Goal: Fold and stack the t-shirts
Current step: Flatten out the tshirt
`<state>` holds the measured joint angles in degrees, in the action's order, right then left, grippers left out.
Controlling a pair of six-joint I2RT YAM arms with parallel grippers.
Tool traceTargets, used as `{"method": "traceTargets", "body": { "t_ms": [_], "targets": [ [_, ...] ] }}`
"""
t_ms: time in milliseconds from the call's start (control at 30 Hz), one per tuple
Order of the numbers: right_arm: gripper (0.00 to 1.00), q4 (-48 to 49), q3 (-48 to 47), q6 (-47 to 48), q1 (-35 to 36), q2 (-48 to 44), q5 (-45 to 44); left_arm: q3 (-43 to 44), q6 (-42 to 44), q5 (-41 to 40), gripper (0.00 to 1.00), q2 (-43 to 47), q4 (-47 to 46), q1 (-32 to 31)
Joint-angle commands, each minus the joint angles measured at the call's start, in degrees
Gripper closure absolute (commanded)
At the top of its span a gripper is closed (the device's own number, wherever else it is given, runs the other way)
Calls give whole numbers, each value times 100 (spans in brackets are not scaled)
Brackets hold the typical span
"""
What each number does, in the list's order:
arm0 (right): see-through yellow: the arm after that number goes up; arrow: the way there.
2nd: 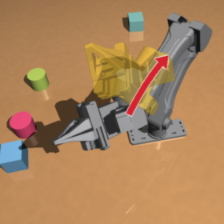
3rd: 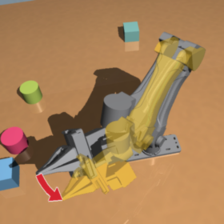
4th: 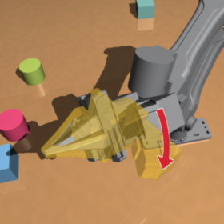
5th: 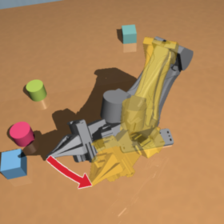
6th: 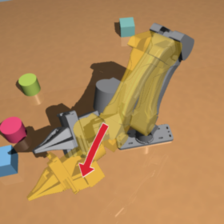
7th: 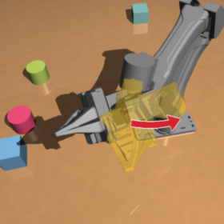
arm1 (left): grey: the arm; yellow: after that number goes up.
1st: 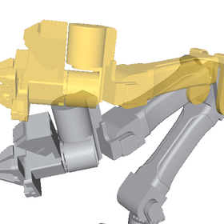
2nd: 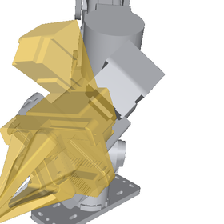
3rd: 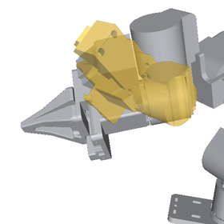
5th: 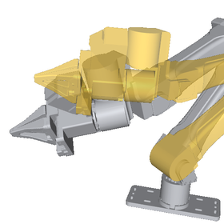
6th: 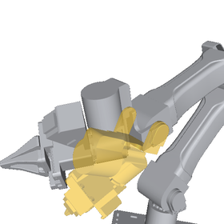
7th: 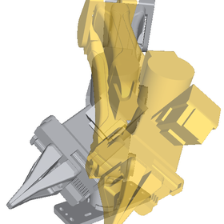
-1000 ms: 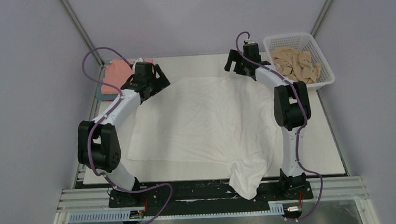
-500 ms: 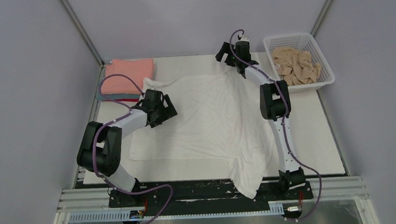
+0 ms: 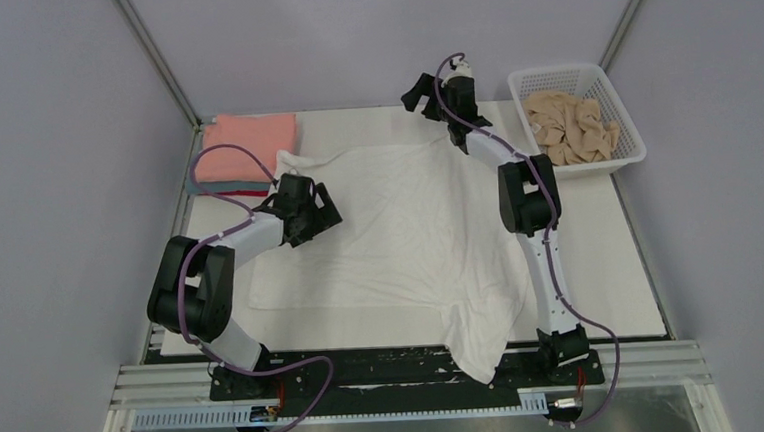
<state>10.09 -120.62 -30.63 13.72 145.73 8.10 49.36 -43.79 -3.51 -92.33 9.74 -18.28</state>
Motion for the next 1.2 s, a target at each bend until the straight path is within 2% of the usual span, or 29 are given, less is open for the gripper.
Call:
{"method": "traceTargets", "body": {
  "t_ms": [0,133,233,533,767,967,1100,1167],
  "targets": [
    [0,-891,818,548,-21,-1285,-755,-243,-30,-80,0,-27,419,18],
    [0,-1142,1400,551,-23,-1576,-1331,-243,10,-84,0,-22,431,18],
    [0,-1540,1207,546,-30,-1375,-1209,-228,31,-76,0,-34,440,22],
    [0,-1659,1272,213,-21,-1045,-1234,-74,99,-105,0,-212,611,18],
    [0,-1654,655,336,-24,-502,-906,-17,96,-67,0,-331,627,18],
    [0,-1423,-299,416,-7,159,-589,10,108,-38,0,-430,627,18],
    [0,-1102,-1055,3,76,622,-270,18,117,-24,0,-455,638,21],
    [0,-609,-1231,-257,169,684,20,26,116,-38,0,-427,663,14]
  ]
}}
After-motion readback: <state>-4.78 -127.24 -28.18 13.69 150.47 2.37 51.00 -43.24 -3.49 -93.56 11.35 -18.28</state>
